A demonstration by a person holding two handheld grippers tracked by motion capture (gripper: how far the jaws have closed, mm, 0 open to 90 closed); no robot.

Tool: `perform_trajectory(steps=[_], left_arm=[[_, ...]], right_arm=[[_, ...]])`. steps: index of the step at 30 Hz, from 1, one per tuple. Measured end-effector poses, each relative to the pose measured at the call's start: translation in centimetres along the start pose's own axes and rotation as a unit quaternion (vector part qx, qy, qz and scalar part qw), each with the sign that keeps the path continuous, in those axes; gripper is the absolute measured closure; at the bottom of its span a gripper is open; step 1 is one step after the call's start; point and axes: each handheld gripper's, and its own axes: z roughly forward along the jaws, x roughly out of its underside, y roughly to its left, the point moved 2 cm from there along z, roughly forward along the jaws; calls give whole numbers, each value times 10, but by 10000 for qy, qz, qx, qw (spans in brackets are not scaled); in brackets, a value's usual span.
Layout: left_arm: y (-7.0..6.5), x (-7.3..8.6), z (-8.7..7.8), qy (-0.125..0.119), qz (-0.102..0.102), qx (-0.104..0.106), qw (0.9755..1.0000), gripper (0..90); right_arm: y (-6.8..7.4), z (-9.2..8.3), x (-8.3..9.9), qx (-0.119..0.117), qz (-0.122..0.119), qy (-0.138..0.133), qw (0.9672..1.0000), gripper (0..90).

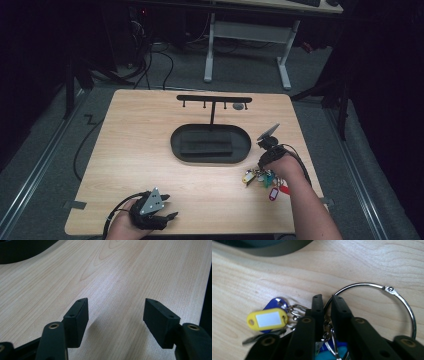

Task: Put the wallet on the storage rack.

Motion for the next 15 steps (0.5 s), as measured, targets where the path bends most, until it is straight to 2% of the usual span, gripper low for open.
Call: perform_trajectory(steps=[3,6,7,8,9,10,13,15], left_arm=[[-1,0,0,-6,9,5,10000,377],[-1,0,0,15,18,8,10000,383],[0,0,0,28,-18,-15,10000,387],[0,0,0,28,-18,-15,10000,387],[0,0,-1,37,-106,13,9999,388],[0,0,-1,37,-106,13,9999,388],[-1,0,-1,70,-18,5,10000,389],[-1,1,0,67,-27,35,10000,389]], right_arm=[[2,-4,2,65,-171,-75,9998,877],[0,-18,2,131,-118,-225,9996,859],[0,-22,1,140,-84,-279,9995,780],[0,-22,1,140,-84,-279,9995,780],[0,-28,0,121,21,-400,9991,610],[1,-30,-1,123,116,-398,9991,596],[4,-28,-3,56,120,-334,9994,578],[6,-21,-5,69,183,-152,9997,567]])
